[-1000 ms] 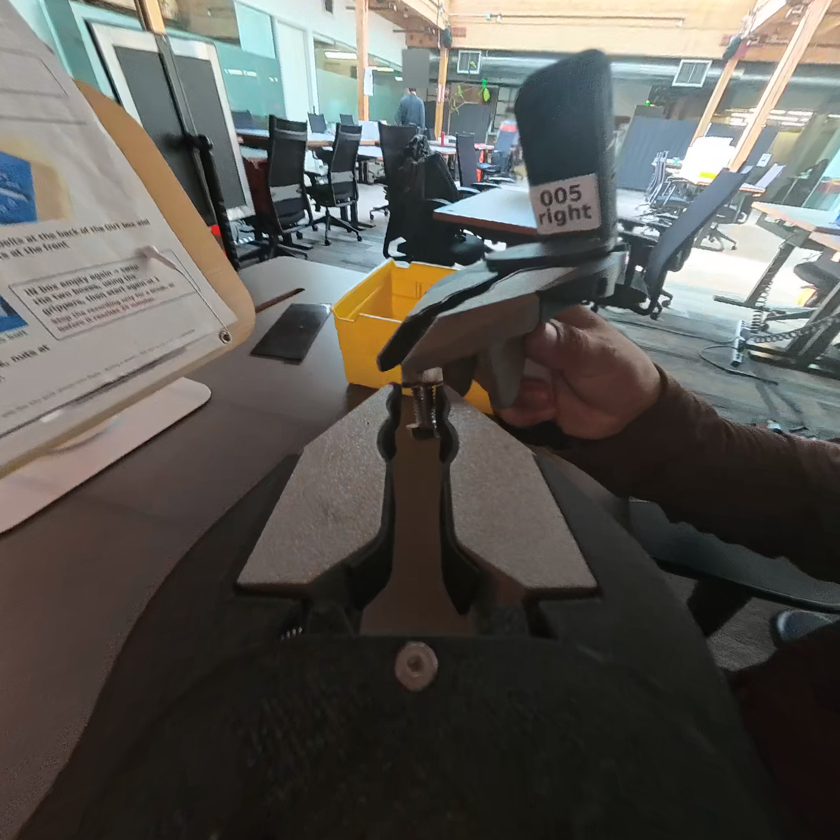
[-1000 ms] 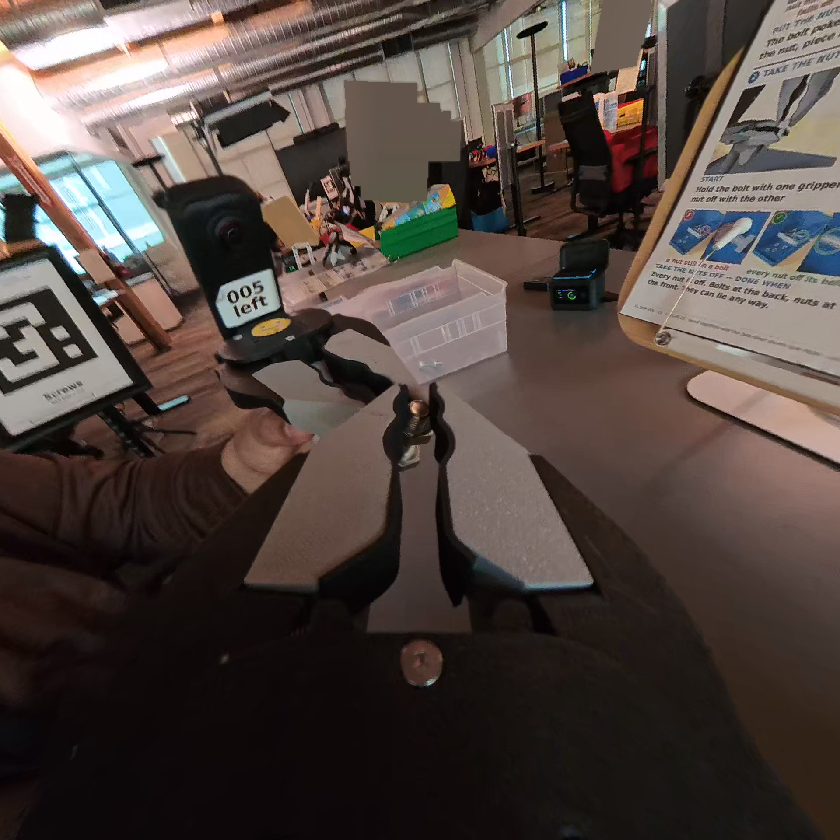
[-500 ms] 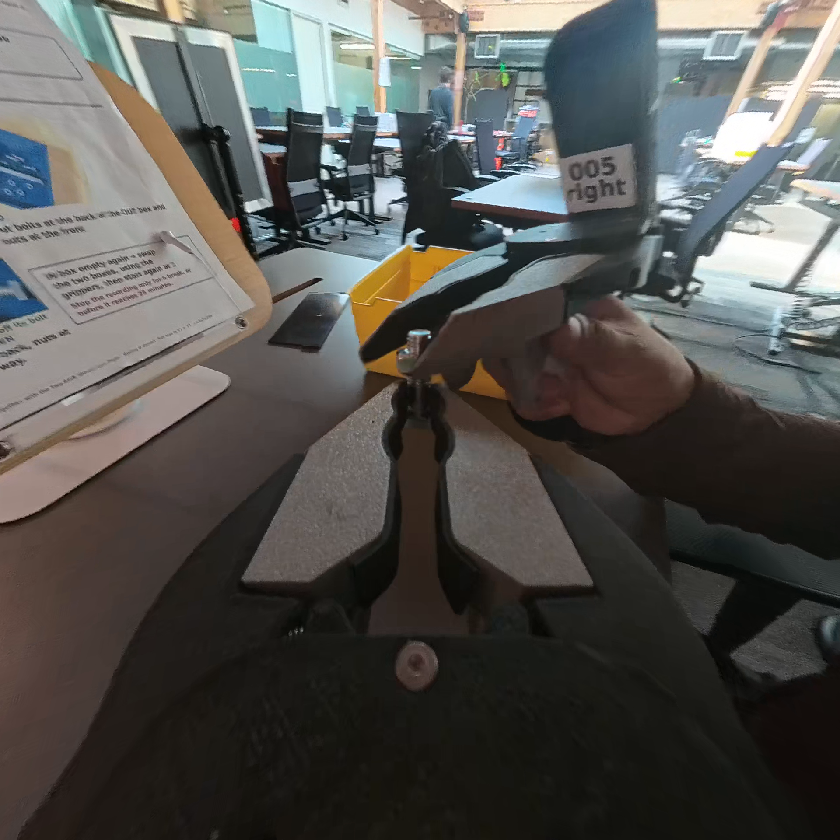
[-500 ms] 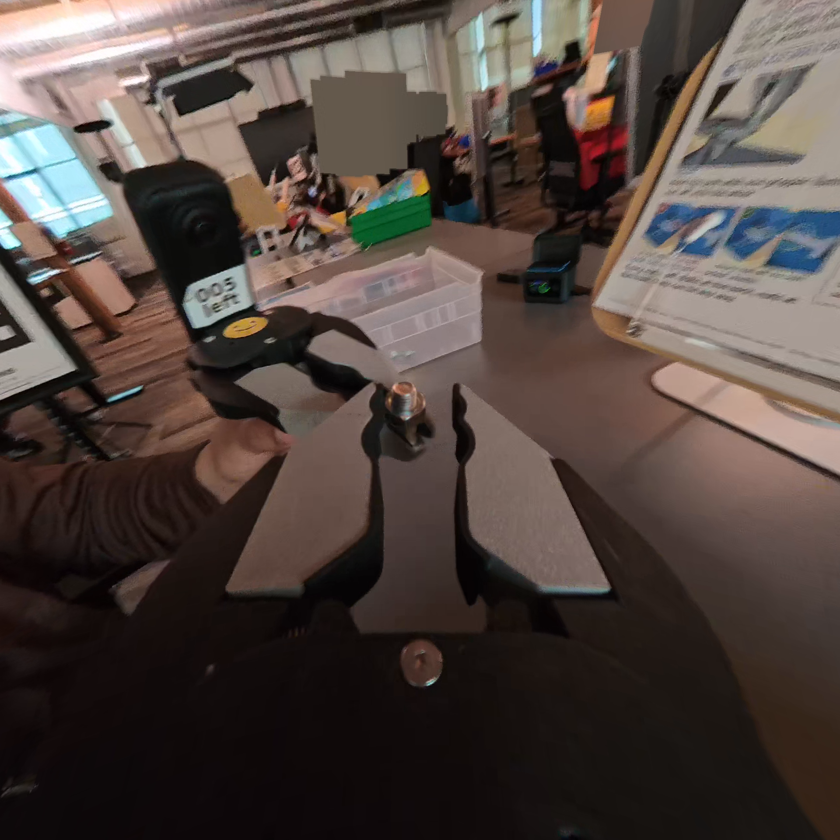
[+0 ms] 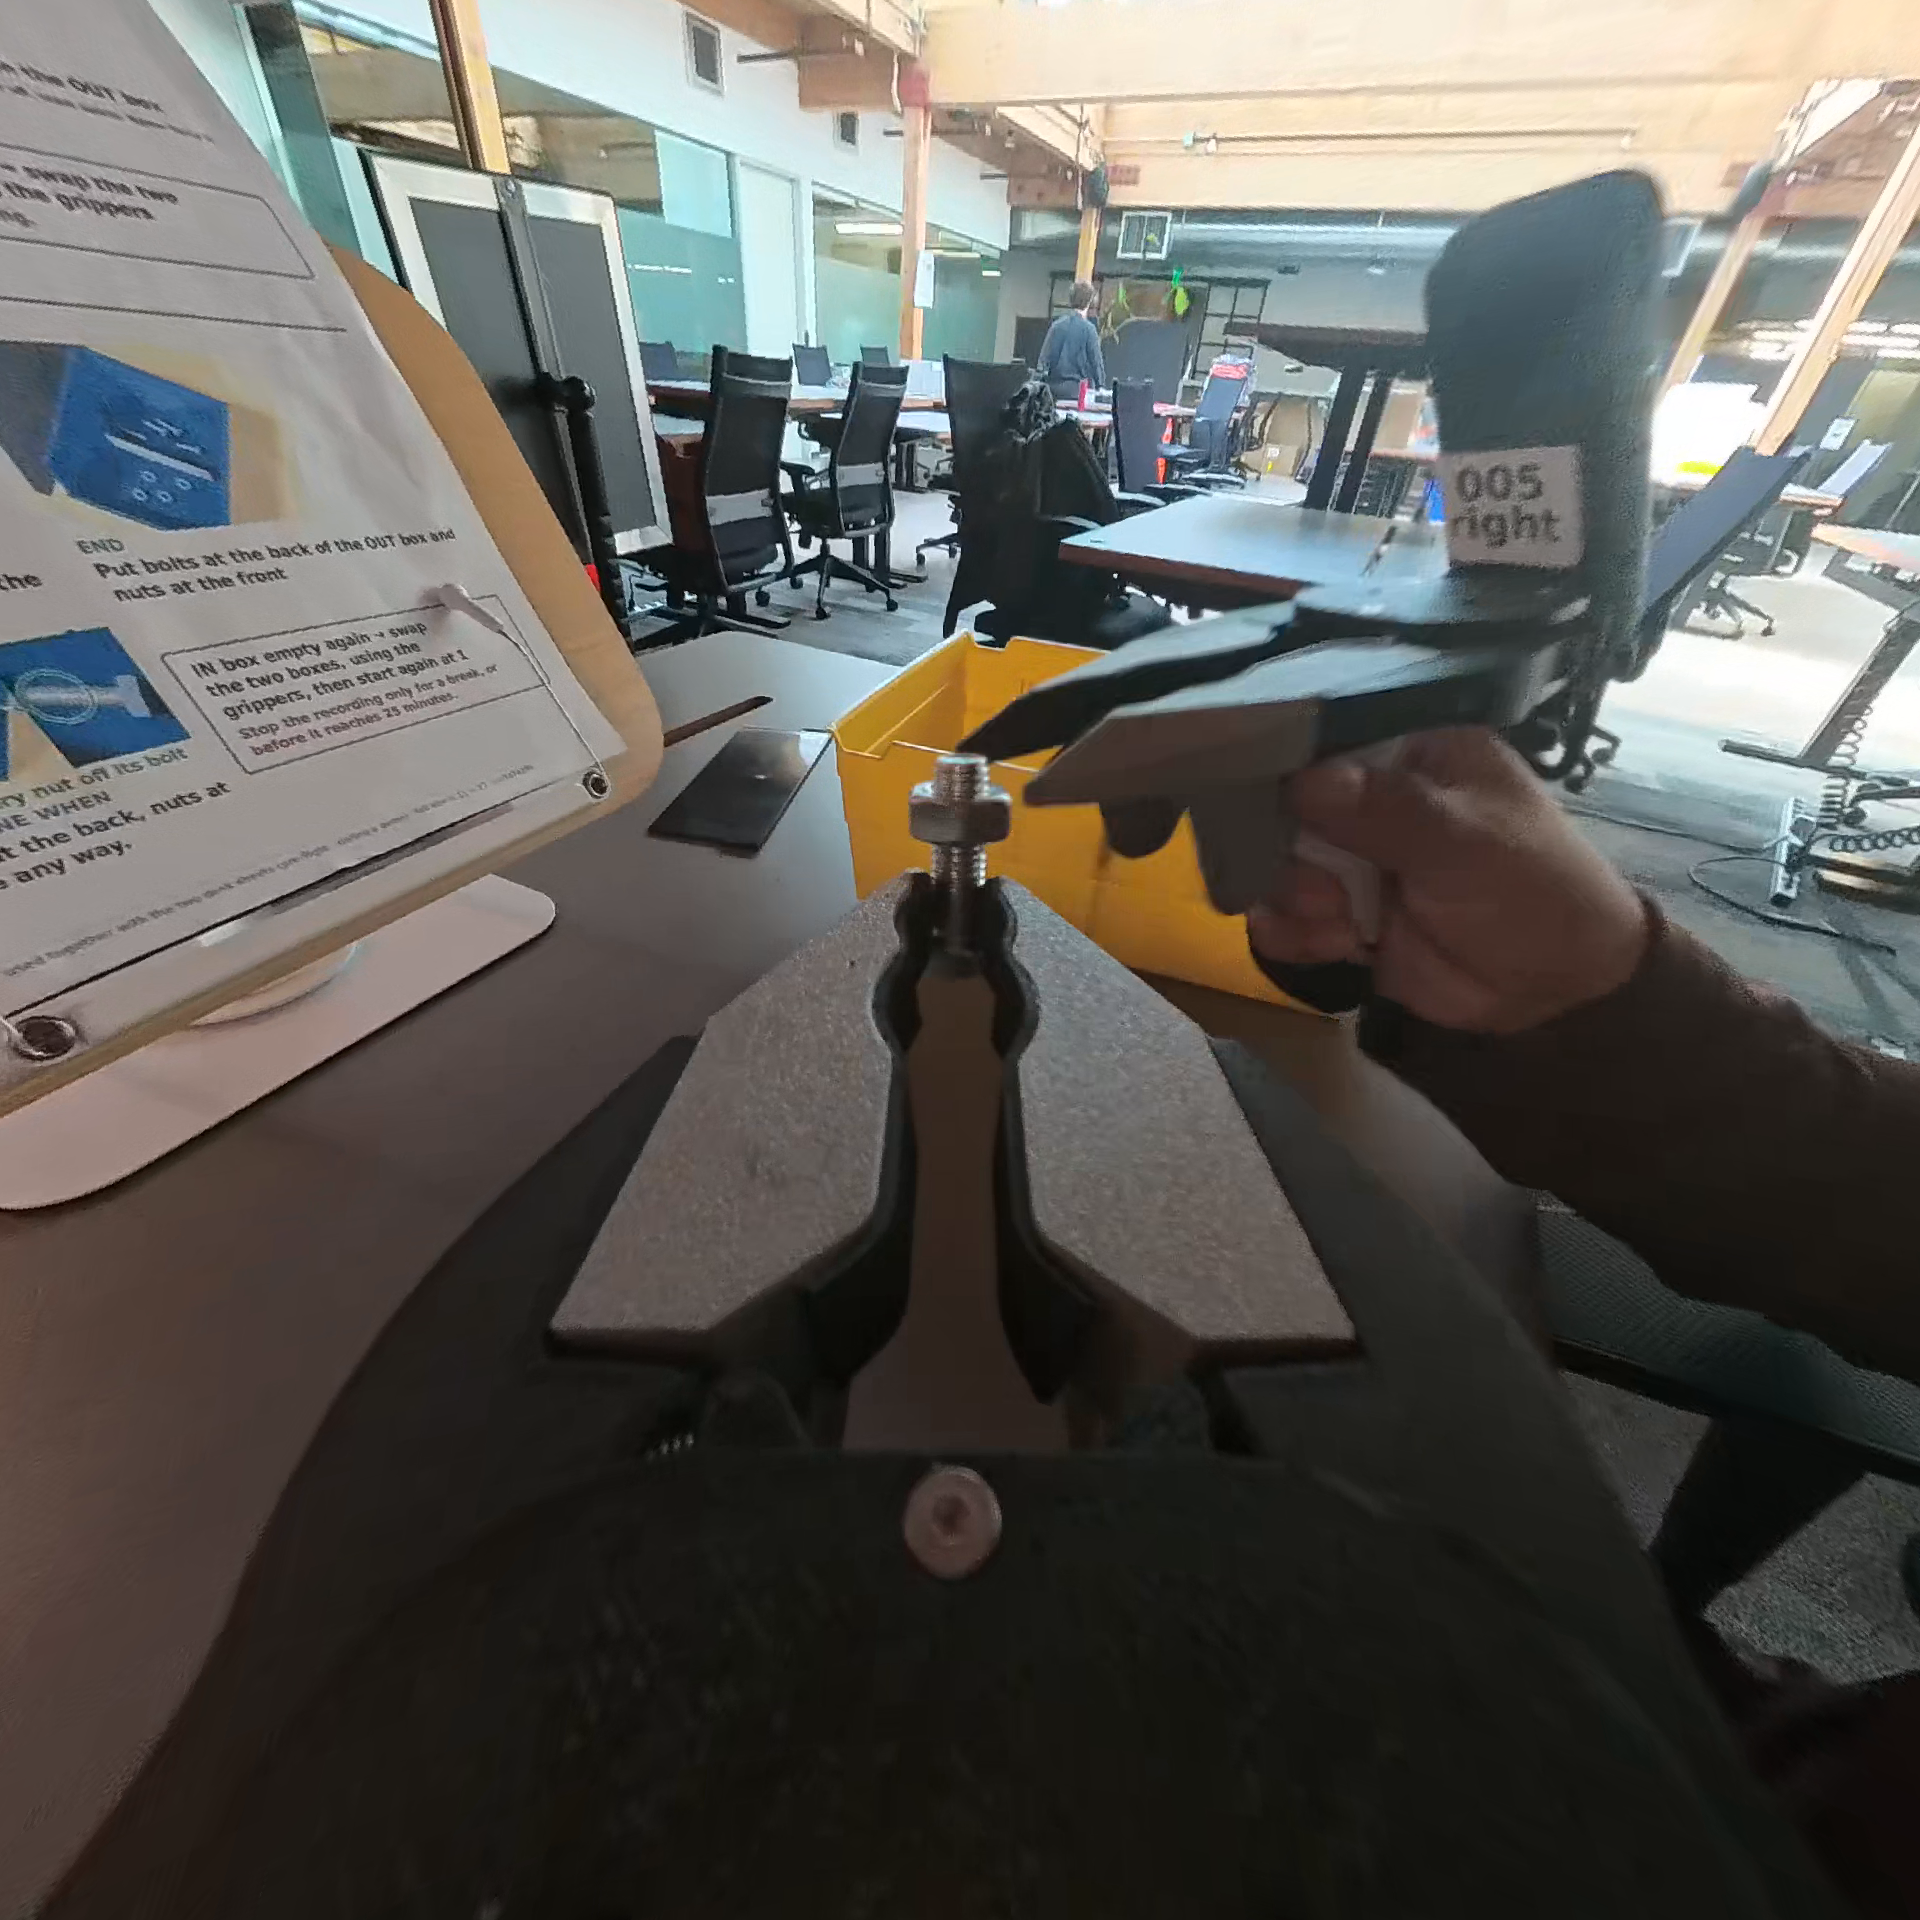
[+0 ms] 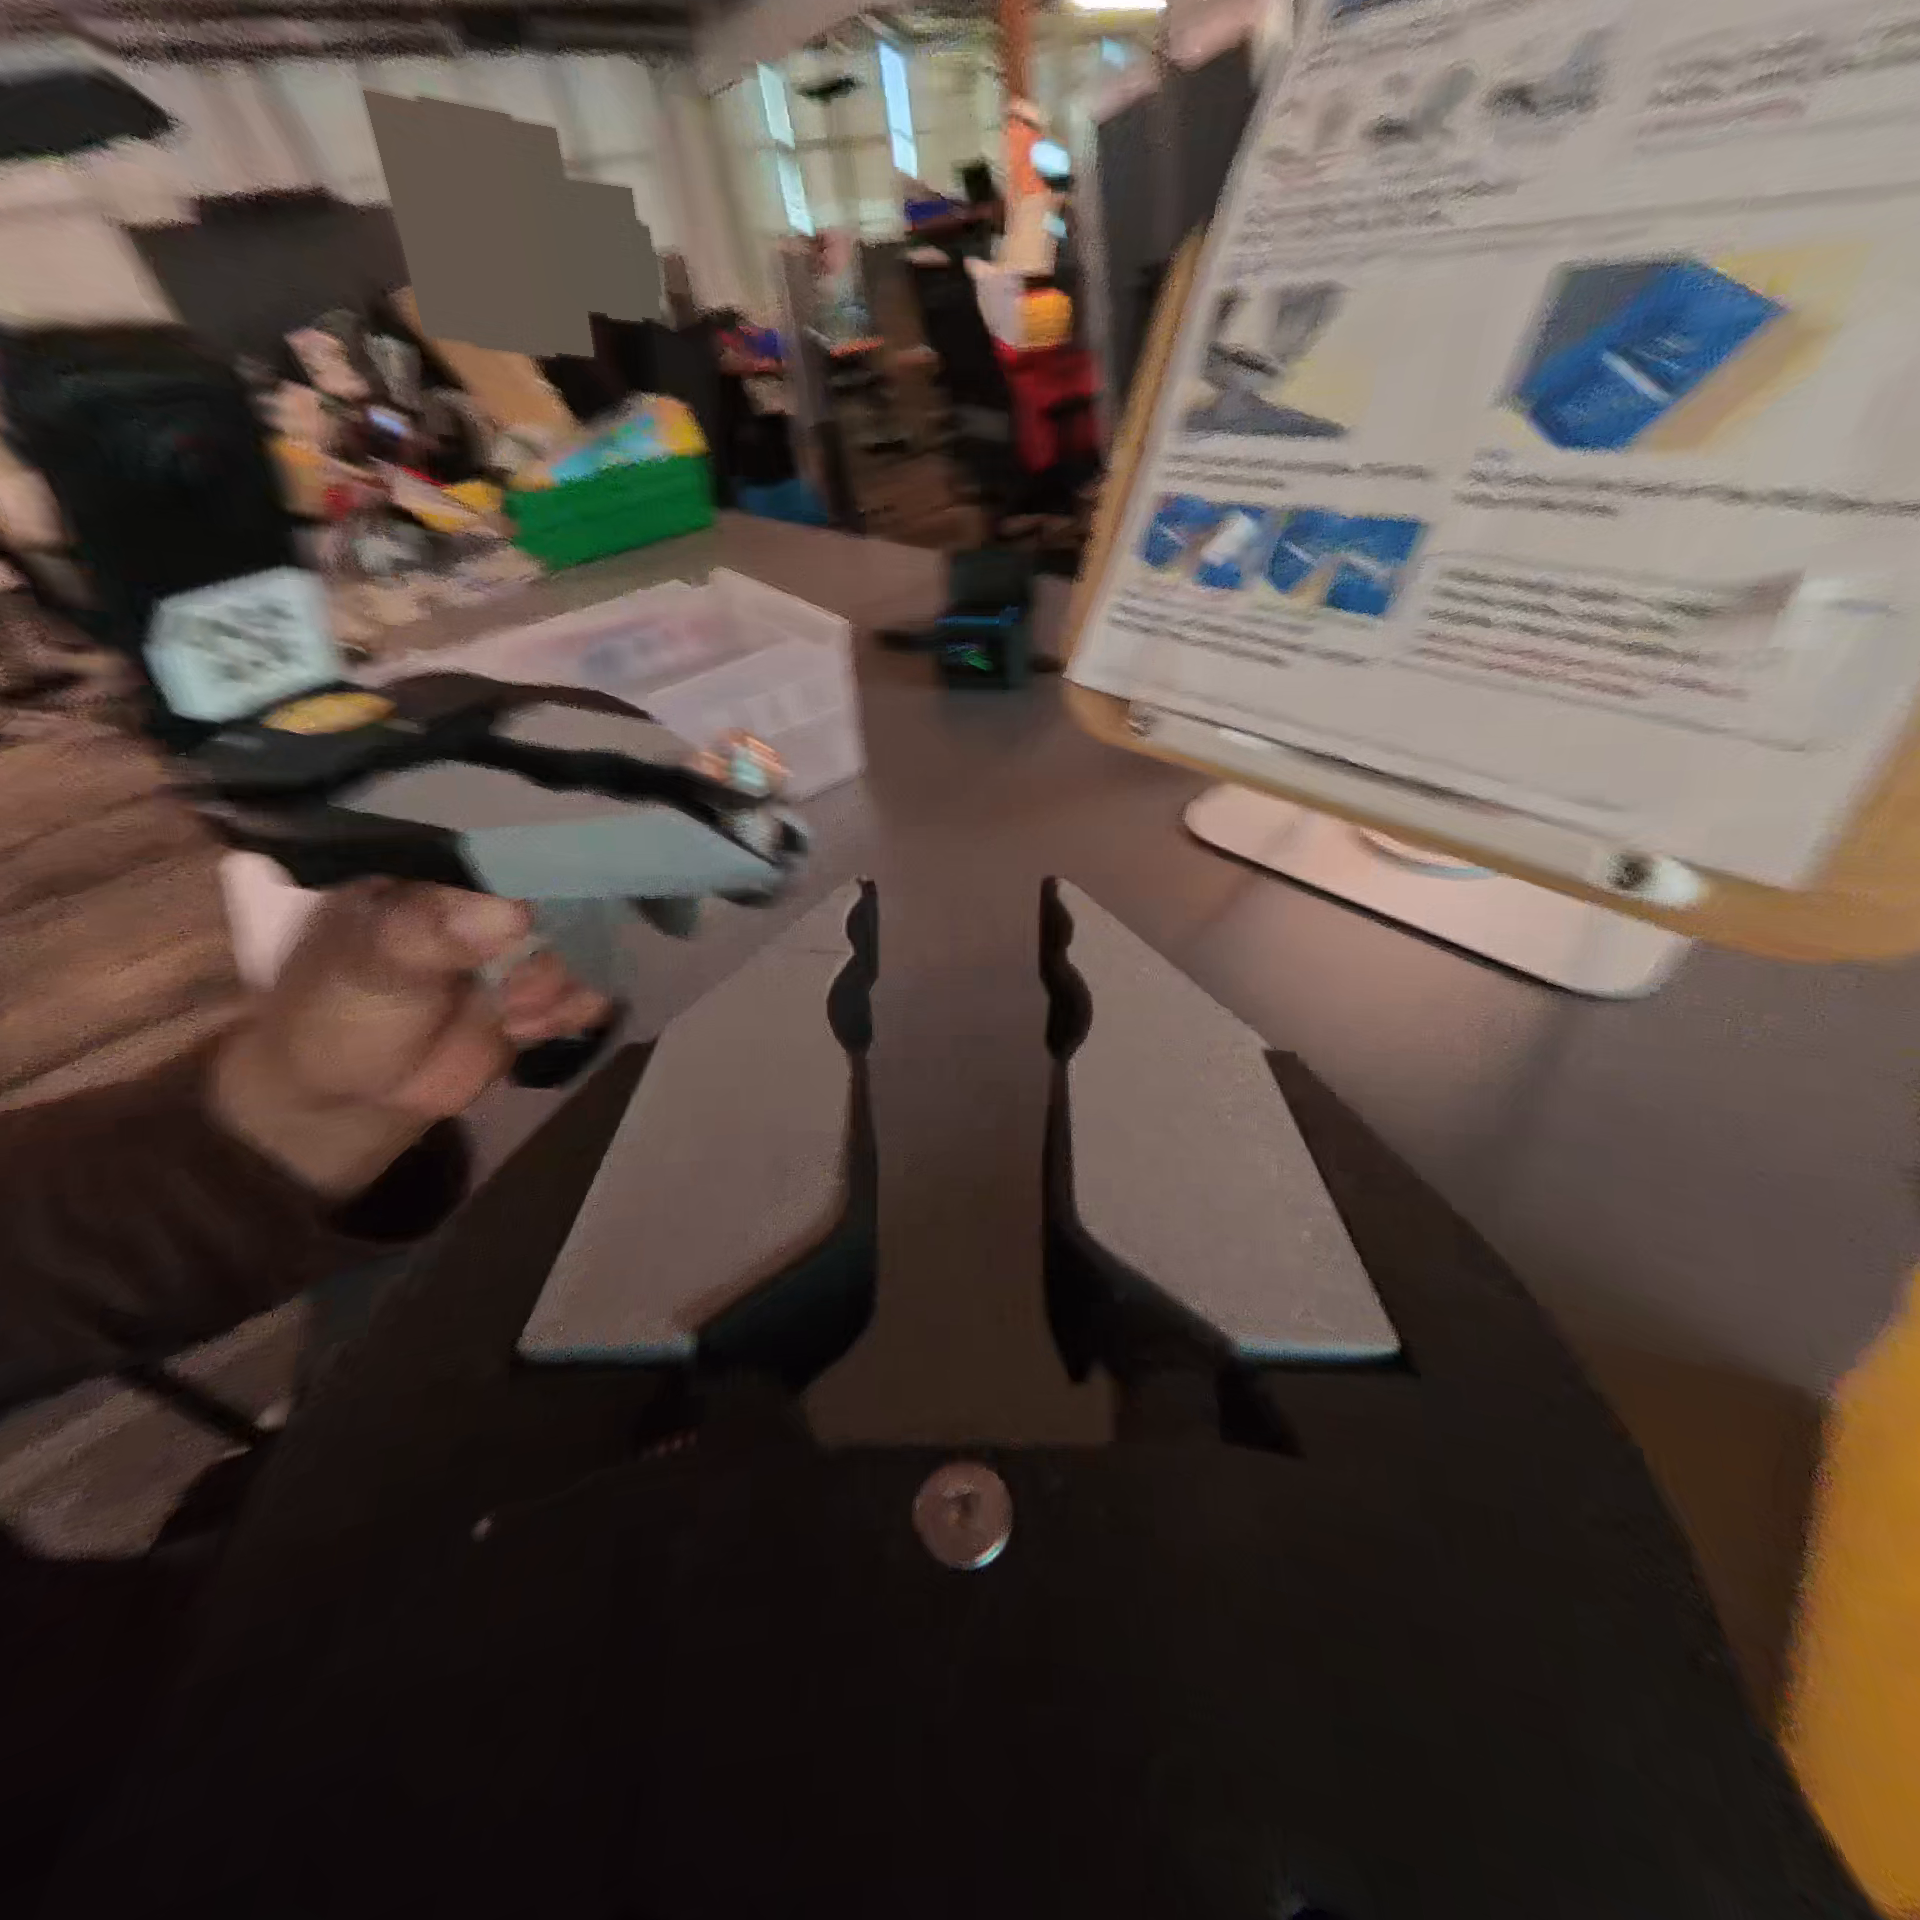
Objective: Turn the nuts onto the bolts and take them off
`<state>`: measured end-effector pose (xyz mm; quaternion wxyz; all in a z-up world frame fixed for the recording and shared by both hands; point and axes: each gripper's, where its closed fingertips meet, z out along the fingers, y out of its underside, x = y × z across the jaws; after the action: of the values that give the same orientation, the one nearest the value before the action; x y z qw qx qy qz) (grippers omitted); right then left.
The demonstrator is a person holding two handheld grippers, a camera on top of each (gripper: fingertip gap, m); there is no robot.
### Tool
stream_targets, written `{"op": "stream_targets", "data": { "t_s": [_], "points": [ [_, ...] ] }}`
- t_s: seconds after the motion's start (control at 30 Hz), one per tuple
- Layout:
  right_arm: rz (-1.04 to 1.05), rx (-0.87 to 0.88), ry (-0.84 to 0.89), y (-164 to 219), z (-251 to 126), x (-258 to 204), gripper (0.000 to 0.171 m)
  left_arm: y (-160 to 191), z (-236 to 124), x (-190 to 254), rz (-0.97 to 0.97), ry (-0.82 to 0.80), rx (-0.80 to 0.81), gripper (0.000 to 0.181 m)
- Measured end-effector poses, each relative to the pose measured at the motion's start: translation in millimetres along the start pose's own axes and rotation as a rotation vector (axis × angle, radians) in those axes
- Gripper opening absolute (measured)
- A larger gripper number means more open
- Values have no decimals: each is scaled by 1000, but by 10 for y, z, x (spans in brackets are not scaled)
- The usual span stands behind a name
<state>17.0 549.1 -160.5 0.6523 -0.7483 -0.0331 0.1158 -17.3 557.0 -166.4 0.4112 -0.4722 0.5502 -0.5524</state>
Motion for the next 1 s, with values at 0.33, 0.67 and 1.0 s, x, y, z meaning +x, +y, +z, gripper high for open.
{"op": "stream_targets", "data": {
  "t_s": [0.33, 0.67, 1.0],
  "points": [
    [45, 46, -102, -146, -98, -152, 31, -10, 0, 50, 11, 8, 9, 8],
    [53, 28, -95, -139, -156, -135, 31, -76, -22, 90, 32, 12, 33, 8],
    [66, 39, -278, -202, 323, -565, 45, -15, 35, 153, 26, 20, 19, 8]
  ]
}}
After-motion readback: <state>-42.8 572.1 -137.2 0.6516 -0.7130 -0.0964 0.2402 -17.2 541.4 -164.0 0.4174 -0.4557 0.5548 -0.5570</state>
